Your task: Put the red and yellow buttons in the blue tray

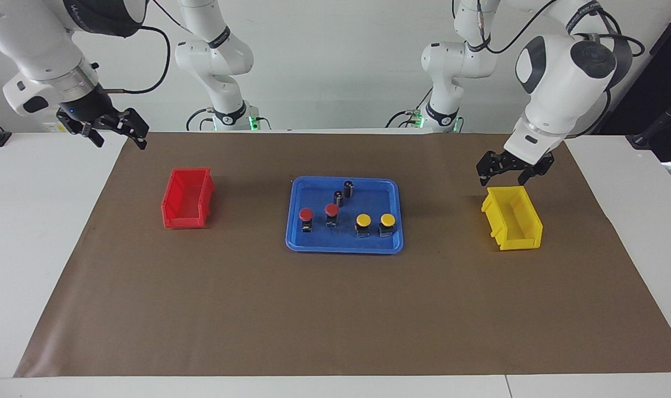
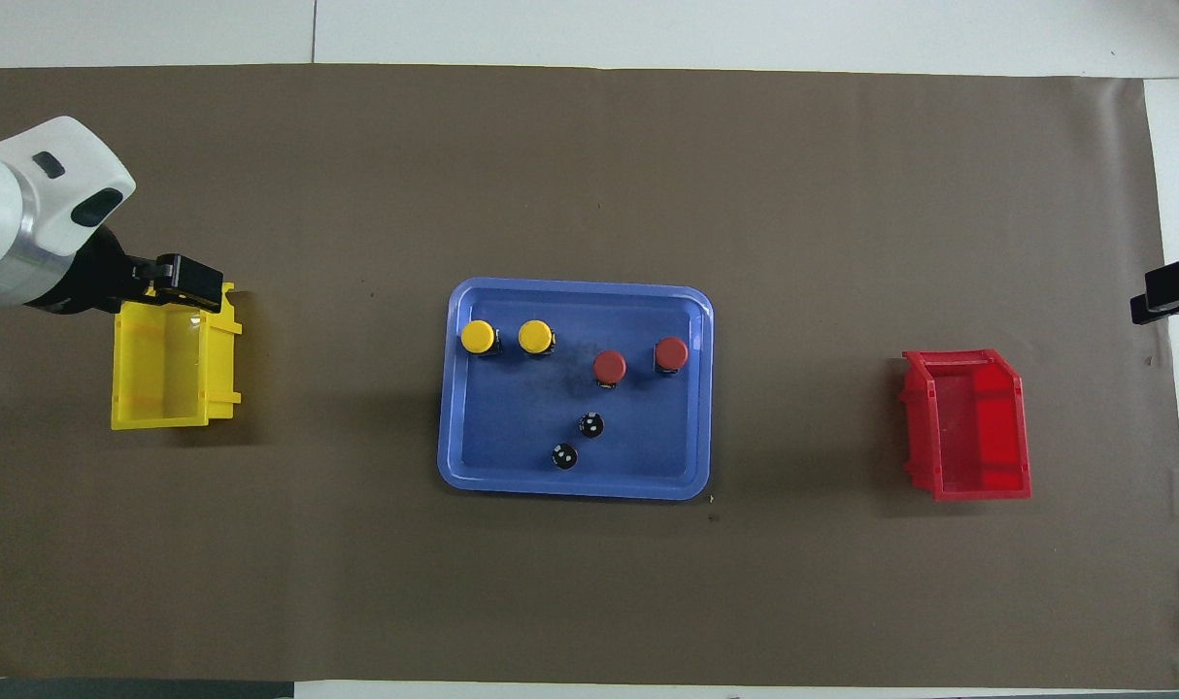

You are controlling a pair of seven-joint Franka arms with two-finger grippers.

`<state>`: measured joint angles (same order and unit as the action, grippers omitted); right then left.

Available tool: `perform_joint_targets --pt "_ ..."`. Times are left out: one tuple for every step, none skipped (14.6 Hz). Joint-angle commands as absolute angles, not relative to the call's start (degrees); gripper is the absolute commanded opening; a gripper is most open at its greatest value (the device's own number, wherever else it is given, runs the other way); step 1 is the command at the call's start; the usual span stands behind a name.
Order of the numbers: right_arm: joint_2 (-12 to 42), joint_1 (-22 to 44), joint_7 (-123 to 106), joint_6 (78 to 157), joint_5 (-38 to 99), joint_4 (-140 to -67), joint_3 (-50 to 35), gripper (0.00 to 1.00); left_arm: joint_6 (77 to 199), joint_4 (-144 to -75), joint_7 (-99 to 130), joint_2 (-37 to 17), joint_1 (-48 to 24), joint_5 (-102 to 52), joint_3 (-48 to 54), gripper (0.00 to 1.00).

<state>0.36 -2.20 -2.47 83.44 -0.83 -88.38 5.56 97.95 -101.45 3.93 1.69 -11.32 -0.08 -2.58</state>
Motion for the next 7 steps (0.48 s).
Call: perform_joint_targets --pt "-0.7 -3.08 -3.34 84.29 -0.7 -89.56 5.1 1.0 94.14 -102.22 3.08 4.83 -9.41 0.79 -2.11 1.0" --pt "-0.7 -3.08 -3.34 84.11 -0.7 -89.56 5.18 1.0 93.7 -102.22 2.64 5.36 -8.62 0.79 -2.11 1.0" --pt "-0.7 -3.16 -3.34 83.85 -0.7 -89.56 5.19 1.0 93.52 -102.13 1.07 5.8 -8.09 0.79 -2.2 1.0" --pt "-0.7 -3.16 -3.34 83.67 -0.7 -89.56 5.27 1.0 93.17 -101.95 -1.12 6.32 -7.3 0.7 -2.2 1.0" --pt "-0.79 -3.25 -3.34 83.41 -0.7 -89.56 5.27 1.0 92.9 -101.52 -2.1 6.42 -6.51 0.62 -2.2 1.0" --pt "-0.79 -3.6 -3.34 83.41 -0.7 -89.56 5.19 1.0 92.99 -101.43 -2.11 6.42 -6.5 0.62 -2.02 1.0" --pt "-0.79 -3.6 -3.43 83.32 -0.7 -89.56 5.27 1.0 93.25 -101.34 -2.02 6.42 -6.5 0.53 -2.02 1.0"
